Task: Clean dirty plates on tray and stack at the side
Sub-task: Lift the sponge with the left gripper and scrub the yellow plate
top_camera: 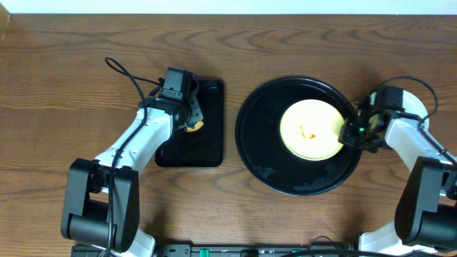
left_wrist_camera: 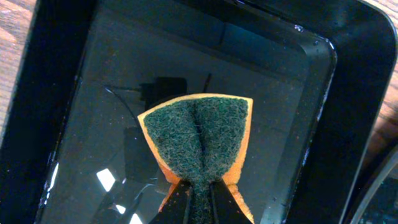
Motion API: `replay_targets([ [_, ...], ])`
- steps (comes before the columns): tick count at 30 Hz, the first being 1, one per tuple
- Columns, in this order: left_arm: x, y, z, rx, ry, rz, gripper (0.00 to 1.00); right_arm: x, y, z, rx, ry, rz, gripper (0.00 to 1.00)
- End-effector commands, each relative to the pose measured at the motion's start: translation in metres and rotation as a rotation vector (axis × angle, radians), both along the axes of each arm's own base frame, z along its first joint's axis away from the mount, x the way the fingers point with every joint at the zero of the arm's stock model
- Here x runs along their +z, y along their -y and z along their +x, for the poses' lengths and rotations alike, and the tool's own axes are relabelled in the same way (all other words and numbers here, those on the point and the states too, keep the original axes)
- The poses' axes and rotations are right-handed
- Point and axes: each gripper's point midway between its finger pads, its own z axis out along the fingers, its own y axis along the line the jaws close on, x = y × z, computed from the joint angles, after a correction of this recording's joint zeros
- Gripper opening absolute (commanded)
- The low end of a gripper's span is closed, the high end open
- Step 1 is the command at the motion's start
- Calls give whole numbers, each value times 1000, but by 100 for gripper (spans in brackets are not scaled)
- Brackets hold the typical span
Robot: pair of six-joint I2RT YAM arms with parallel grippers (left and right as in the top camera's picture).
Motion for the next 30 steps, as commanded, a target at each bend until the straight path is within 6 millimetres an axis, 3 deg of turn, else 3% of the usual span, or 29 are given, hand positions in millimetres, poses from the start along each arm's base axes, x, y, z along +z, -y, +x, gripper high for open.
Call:
replay_targets([
  [1, -5, 6, -3, -28, -15, -33, 7, -2, -33, -1, 79, -3, 42, 1],
  [5, 1, 29, 1, -130, 22, -100, 7, -2, -60, -3, 117, -15, 42, 1],
  [12, 23, 99, 0, -340, 112, -268, 7, -6, -83, -6, 134, -25, -42, 1],
  [17, 28, 145, -17, -454, 134, -278, 8, -6, -86, -7, 124, -29, -40, 1],
  [24, 24, 197, -44, -464, 116, -311, 7, -6, -86, -7, 124, -31, -40, 1],
  [30, 10, 240, -61, -530, 123, -351, 7, -7, -86, -9, 125, -38, -40, 1],
])
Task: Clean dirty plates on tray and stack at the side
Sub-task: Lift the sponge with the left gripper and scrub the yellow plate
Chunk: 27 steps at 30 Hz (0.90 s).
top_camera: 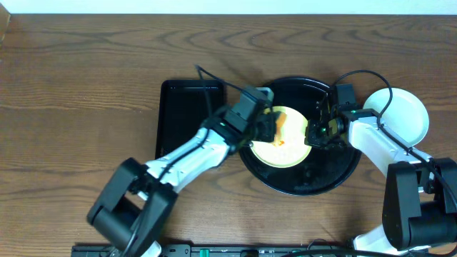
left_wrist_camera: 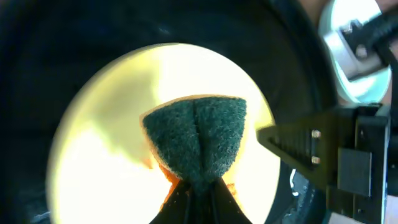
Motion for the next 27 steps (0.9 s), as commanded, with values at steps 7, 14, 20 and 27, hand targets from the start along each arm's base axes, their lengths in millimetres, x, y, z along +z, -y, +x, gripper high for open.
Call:
replay_targets([
  [7, -41, 43, -27, -25, -114, -61, 8, -6, 1, -5, -12, -27, -21, 1],
  [14, -75, 27, -27, -5, -102, 74, 7, -6, 1, -7, -12, -33, -22, 1],
  [20, -86, -29, 12, 188, -26, 241, 7, -6, 2, -9, -12, -42, -23, 1],
  [27, -70, -55, 46, 247, -1, 217, 7, -6, 2, -9, -12, -42, -23, 1],
])
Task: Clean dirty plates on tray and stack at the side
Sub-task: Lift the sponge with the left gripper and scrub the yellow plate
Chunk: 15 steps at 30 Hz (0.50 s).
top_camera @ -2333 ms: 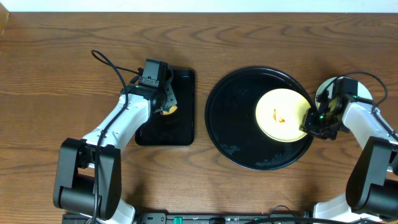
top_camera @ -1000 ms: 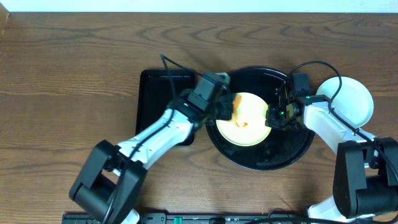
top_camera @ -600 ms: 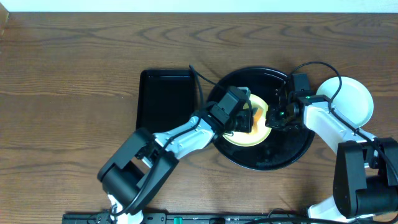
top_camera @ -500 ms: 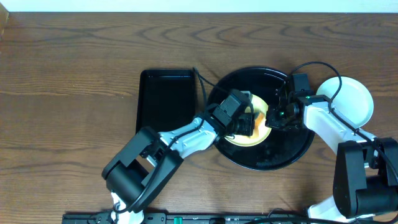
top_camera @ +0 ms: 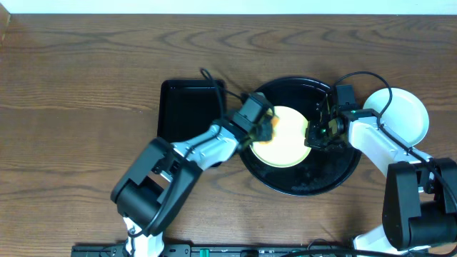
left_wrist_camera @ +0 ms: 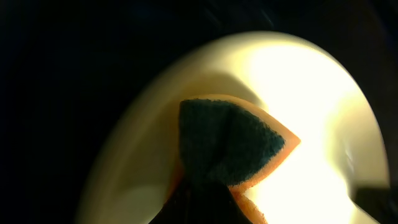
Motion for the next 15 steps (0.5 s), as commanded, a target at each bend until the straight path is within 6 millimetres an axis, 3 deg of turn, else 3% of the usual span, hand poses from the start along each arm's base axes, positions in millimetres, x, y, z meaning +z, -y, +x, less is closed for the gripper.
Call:
replay_targets([
  [1, 5, -29, 20, 30, 62, 83, 7, -5, 1, -3, -4, -18, -23, 1],
  [6, 65, -27, 28, -53, 215, 67, 7, -5, 1, -3, -3, -17, -23, 1],
  [10, 115, -39, 29, -34, 304, 49, 8, -5, 1, -3, 3, -16, -25, 1],
  [13, 129, -56, 27, -6, 301, 54, 7, -5, 1, -3, 4, -16, -24, 1],
  [15, 125, -70, 26, 16, 269, 77, 8, -5, 1, -3, 4, -16, -24, 1],
])
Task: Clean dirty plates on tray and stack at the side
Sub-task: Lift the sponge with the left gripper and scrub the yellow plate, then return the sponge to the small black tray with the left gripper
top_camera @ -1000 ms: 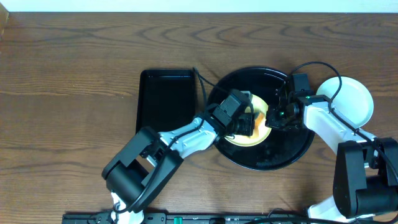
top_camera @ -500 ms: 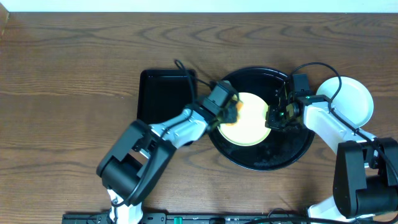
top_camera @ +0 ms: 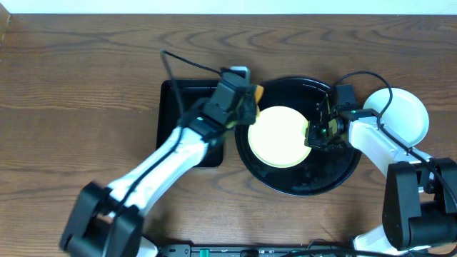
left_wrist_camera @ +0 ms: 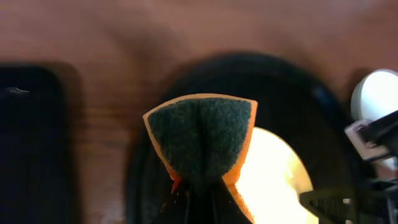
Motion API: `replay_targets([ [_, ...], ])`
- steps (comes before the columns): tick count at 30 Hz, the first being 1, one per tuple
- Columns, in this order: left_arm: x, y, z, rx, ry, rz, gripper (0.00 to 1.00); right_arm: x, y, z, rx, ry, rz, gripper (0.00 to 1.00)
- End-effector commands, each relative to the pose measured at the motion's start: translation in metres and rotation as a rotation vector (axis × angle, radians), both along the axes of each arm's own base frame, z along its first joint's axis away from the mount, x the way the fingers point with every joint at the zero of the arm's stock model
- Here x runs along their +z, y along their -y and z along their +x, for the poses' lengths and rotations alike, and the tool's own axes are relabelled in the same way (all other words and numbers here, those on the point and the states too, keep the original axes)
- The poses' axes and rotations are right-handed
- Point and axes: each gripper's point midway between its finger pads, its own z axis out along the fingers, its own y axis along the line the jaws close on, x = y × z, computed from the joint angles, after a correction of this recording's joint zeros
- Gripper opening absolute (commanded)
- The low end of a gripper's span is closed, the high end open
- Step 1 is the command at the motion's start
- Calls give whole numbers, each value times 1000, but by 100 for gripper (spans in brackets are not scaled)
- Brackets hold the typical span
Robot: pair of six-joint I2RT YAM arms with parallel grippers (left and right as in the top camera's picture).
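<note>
A pale yellow plate point(top_camera: 278, 135) lies in the round black tray point(top_camera: 300, 182), its face plain with no stain showing. My left gripper point(top_camera: 246, 98) hangs over the tray's upper left rim, shut on a folded sponge point(top_camera: 256, 91). In the left wrist view the sponge point(left_wrist_camera: 200, 134) shows its green scouring side with orange edges, pinched in the left gripper point(left_wrist_camera: 199, 194), above the plate point(left_wrist_camera: 277, 180). My right gripper point(top_camera: 314, 133) sits at the plate's right rim, apparently shut on it; one of its fingers point(left_wrist_camera: 329, 202) pokes in from the right.
A rectangular black tray point(top_camera: 171, 107) holding water lies left of the round one. A white plate point(top_camera: 403, 114) sits on the wooden table at the far right, beside the right arm. Cables loop above both arms.
My left gripper has come off the yellow plate's left part with the sponge and now hangs over the round tray's upper left rim. The right gripper and the plate have not moved.
My left gripper first held the sponge in the water tray while the plate bore an orange stain. Then the sponge was on the plate, with my right gripper at its rim and the plate further left. Later no stain showed, and now the sponge is off the plate.
</note>
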Motion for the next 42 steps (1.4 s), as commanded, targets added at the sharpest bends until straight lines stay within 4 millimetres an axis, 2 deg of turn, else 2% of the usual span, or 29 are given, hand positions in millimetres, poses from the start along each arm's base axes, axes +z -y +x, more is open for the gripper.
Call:
replay_targets([
  [1, -8, -28, 5, 46, -27, 65, 8, -5, 1, -3, 4, -16, -23, 1],
  [5, -29, -64, 5, 118, -121, 114, 7, -5, 1, -3, 3, -16, -24, 1],
  [10, -52, -95, 10, 189, -182, 139, 7, -5, 1, -3, 3, -16, -23, 1],
  [21, -136, -134, 9, 271, -377, 216, 7, -5, 1, -4, 3, -18, -23, 1],
  [26, -159, -156, 10, 342, -436, 212, 8, -6, 1, -5, 4, -24, -24, 1],
  [28, -157, -151, 10, 320, -451, 160, 7, -6, 1, -6, 4, -25, -24, 1],
  [29, -152, -141, 10, 285, -461, 100, 7, -6, 1, -6, 4, -25, -25, 1],
  [32, -131, -96, 11, 72, -446, -104, 7, -5, 1, -5, 4, -24, -25, 1],
  [34, -119, -74, 9, -17, -438, -202, 7, -6, 1, -6, 4, -25, -25, 1],
  [38, -121, -69, 7, -26, -436, -182, 7, -6, 1, -5, 4, -24, -25, 1],
  [42, -130, -79, 7, 23, -435, -105, 7, -6, 1, -6, 4, -25, -25, 1],
])
